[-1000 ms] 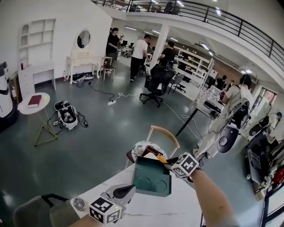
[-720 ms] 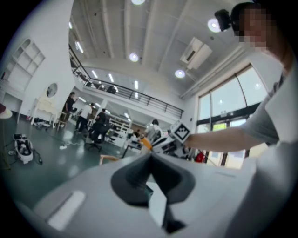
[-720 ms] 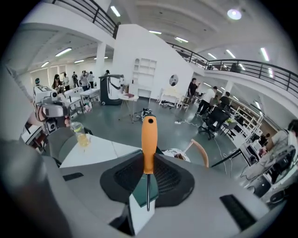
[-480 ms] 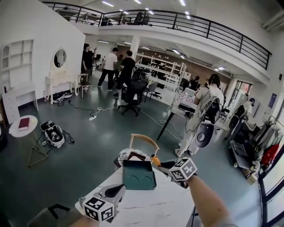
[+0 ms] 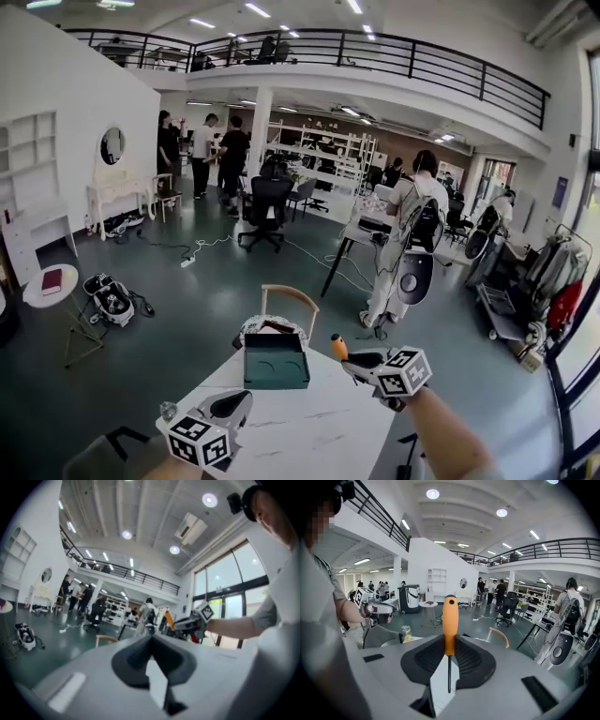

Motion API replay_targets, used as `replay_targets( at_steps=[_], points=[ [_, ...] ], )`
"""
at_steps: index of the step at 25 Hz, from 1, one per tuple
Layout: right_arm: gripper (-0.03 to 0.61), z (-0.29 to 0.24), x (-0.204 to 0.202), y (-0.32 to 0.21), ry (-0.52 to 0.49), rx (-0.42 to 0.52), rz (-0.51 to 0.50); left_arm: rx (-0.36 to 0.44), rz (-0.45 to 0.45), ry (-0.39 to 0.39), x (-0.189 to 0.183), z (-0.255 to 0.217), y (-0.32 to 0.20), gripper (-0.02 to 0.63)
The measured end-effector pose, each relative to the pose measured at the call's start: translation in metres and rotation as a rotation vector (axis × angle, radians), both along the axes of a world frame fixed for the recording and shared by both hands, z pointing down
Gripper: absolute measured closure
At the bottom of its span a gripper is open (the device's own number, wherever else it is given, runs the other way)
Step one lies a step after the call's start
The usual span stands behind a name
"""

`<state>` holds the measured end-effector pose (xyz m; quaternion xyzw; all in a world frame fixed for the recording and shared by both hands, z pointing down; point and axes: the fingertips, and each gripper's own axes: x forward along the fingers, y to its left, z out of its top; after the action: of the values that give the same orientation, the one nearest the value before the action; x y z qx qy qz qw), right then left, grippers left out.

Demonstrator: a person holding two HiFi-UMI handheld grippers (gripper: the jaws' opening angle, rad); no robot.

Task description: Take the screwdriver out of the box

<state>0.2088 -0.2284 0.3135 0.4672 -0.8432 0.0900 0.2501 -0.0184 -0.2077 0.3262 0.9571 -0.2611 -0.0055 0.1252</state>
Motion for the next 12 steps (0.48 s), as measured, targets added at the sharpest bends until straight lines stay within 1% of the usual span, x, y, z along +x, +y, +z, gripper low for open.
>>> replay_targets(
  at_steps=[4, 8, 12],
  points=[
    [0.509, -0.018, 0.014, 0.045, -0.055, 0.049, -0.048, 0.026, -0.053, -0.023, 0.013, -0.01, 0.033, 0.611],
    [0.509, -0.033, 0.036, 0.086, -0.12, 0.102, -0.086, 0.014, -0.126, -0.009, 0.035, -0.013, 0.075, 0.611],
    [0.509, -0.038, 0.058, 0.122, -0.177, 0.137, -0.103, -0.001, -0.176, -0.011, 0.053, -0.014, 0.116, 0.611]
  ],
)
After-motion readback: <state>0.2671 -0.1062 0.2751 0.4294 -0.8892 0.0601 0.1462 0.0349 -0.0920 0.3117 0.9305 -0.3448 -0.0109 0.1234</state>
